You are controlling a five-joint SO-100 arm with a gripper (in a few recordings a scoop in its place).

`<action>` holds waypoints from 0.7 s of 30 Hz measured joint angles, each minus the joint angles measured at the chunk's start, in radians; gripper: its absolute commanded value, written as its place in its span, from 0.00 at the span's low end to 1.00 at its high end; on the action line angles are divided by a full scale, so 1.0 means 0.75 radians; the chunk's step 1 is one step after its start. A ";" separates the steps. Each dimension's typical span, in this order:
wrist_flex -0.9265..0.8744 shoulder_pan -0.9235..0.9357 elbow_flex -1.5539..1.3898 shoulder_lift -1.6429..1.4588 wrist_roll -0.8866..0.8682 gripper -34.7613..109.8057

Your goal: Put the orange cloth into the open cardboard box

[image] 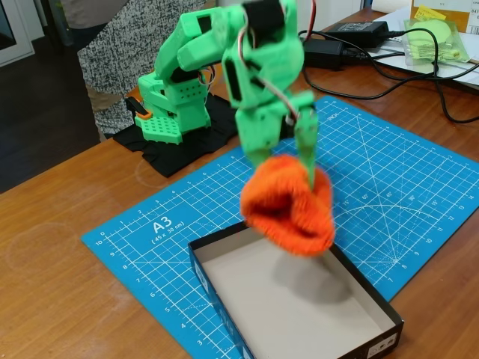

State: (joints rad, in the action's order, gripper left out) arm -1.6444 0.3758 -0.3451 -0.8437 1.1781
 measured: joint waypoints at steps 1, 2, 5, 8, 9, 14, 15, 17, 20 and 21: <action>0.000 0.022 -0.029 0.000 0.072 0.24; 0.000 0.045 -0.041 0.002 0.121 0.24; 0.000 0.072 -0.039 0.022 0.170 0.24; 0.000 0.047 0.039 0.145 0.155 0.24; 0.000 0.051 0.094 0.202 0.153 0.24; 0.000 0.059 0.419 0.511 0.162 0.24; 0.000 0.053 0.485 0.571 0.166 0.24; 0.012 0.041 0.624 0.685 0.166 0.24; 0.065 0.039 0.693 0.755 0.184 0.24; 0.076 0.039 0.704 0.775 0.186 0.24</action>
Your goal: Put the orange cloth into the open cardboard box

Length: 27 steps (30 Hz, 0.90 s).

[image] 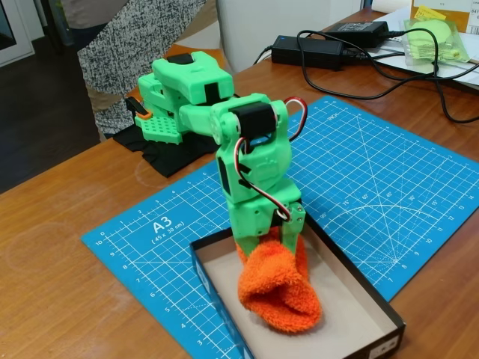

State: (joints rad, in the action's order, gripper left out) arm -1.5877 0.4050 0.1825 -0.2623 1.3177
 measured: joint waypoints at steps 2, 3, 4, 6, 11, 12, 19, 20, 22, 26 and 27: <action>0.027 0.006 0.014 0.027 0.004 0.24; 0.043 0.010 0.018 0.041 0.004 0.31; 0.065 0.010 0.025 0.049 -0.002 0.36; 0.084 0.008 0.027 0.049 -0.010 0.39; -0.018 0.010 0.035 0.041 0.022 0.43; -0.039 0.004 0.035 0.033 0.014 0.44; -0.070 -0.047 -0.268 -0.258 -0.067 0.45; -0.072 -0.051 -0.317 -0.315 -0.082 0.45; -0.072 -0.045 -0.430 -0.444 -0.094 0.44; -0.072 -0.070 -0.640 -0.702 -0.119 0.44; -0.072 -0.092 -0.695 -0.773 -0.119 0.44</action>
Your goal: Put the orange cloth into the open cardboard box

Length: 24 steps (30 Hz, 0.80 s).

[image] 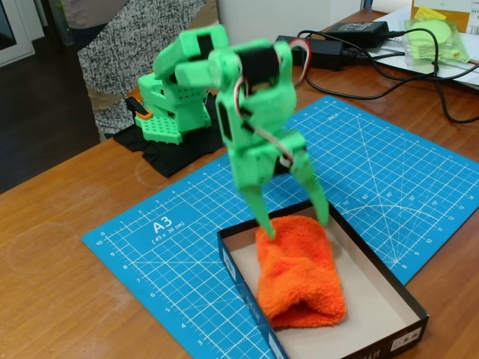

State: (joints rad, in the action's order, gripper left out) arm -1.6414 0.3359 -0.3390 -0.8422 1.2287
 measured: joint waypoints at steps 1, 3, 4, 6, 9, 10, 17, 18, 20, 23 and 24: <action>0.000 -0.014 -0.067 -0.072 0.006 0.43; 0.000 -0.031 -0.190 -0.225 -0.002 0.43; 0.000 -0.035 -0.250 -0.295 -0.018 0.43; 0.000 -0.055 -0.385 -0.442 -0.037 0.41; 0.000 -0.121 -0.497 -0.597 -0.250 0.24; 0.000 -0.133 -0.509 -0.636 -0.352 0.24; 0.104 -0.043 -0.724 -0.949 -1.458 0.24; 0.170 -0.027 -0.824 -1.027 -1.585 0.24; 0.342 -0.037 -1.107 -1.237 -1.685 0.24; 0.612 -0.110 -1.632 -1.651 -1.714 0.24; 0.661 -0.139 -1.808 -1.800 -1.712 0.24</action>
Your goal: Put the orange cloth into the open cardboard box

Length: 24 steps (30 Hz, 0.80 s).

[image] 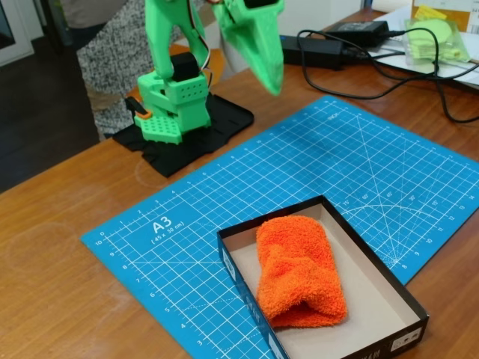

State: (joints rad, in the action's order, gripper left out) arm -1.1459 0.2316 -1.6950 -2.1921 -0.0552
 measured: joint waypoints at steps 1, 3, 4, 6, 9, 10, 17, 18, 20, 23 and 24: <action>0.039 -0.022 -0.166 -0.143 0.000 0.24; 0.102 -0.059 -0.479 -0.425 0.002 0.24; 0.131 -0.065 -0.624 -0.562 0.002 0.24; 0.184 -0.086 -0.908 -0.837 0.014 0.24; 0.160 -0.133 -1.309 -1.319 0.057 0.24; 0.151 -0.149 -1.397 -1.419 0.059 0.24; 0.229 -0.178 -1.847 -1.546 0.080 0.24; 0.229 -0.186 -1.867 -1.552 0.078 0.24; 0.229 -0.186 -1.876 -1.552 0.078 0.24; 0.149 -0.200 -1.874 -1.554 0.078 0.24; 0.121 -0.217 -1.874 -1.554 0.078 0.24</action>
State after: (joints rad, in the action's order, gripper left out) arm -1.0554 0.0690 -3.1002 -3.3579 0.0031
